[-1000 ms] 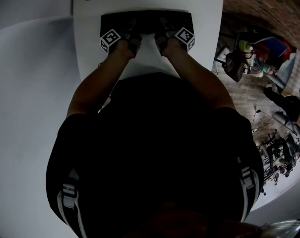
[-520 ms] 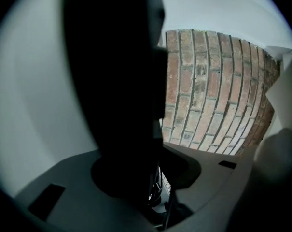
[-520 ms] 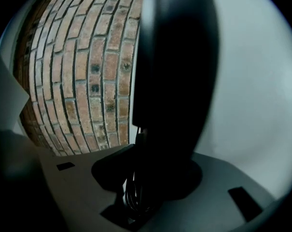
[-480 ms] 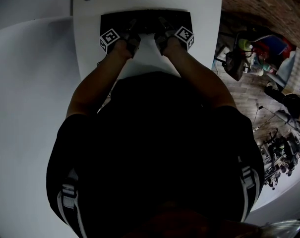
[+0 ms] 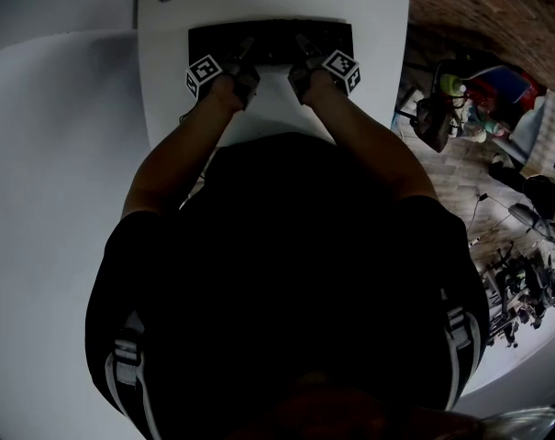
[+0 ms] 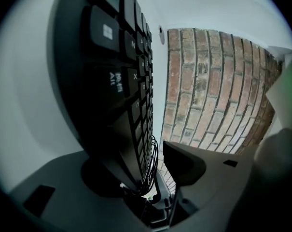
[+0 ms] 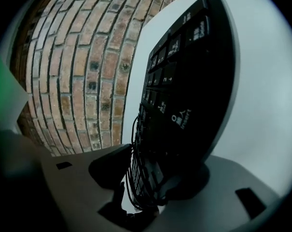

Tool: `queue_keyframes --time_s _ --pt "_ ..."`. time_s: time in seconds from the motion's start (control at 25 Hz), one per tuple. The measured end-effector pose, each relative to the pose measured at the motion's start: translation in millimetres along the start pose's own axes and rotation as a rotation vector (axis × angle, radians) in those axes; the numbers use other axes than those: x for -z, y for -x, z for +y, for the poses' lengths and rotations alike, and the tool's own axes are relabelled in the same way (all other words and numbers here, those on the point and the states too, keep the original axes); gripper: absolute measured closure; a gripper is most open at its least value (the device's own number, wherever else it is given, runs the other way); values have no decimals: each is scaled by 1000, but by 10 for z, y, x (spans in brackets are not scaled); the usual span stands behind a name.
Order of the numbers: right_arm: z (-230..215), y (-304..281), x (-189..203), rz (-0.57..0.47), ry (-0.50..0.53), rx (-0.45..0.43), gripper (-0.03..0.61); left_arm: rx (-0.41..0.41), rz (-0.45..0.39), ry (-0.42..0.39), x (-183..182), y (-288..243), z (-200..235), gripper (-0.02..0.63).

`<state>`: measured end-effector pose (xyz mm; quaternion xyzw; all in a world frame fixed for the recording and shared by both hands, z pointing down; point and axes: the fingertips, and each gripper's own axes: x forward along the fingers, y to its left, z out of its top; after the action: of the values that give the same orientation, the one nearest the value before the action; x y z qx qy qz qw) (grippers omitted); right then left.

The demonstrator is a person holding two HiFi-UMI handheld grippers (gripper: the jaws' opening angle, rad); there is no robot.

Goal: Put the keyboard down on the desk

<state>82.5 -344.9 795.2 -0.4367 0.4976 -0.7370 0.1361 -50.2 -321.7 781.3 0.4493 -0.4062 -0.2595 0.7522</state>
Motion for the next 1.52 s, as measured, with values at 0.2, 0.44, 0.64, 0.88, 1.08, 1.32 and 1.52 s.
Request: queue_keyframes --time_s 0.2,0.44,0.64,0.88,1.08,1.32,1.52 --pt "16 55 110 9 22 6 347 1 0 2 -1 120 -8 360" --pt "-22 95 159 11 15 10 344 -1 -2 1 14 162 10 354" --pt "-49 171 239 23 4 34 344 -9 1 1 63 262 10 348" --pt "-108 239 297 34 -2 67 344 -16 9 15 128 348 59 344" --pt "-157 288 343 31 -3 80 344 -7 14 36 124 410 92 339" --pt "-193 358 374 29 -8 93 344 -18 16 49 159 468 109 336" --pt "-208 400 380 25 -13 99 344 -14 19 48 154 501 128 336"
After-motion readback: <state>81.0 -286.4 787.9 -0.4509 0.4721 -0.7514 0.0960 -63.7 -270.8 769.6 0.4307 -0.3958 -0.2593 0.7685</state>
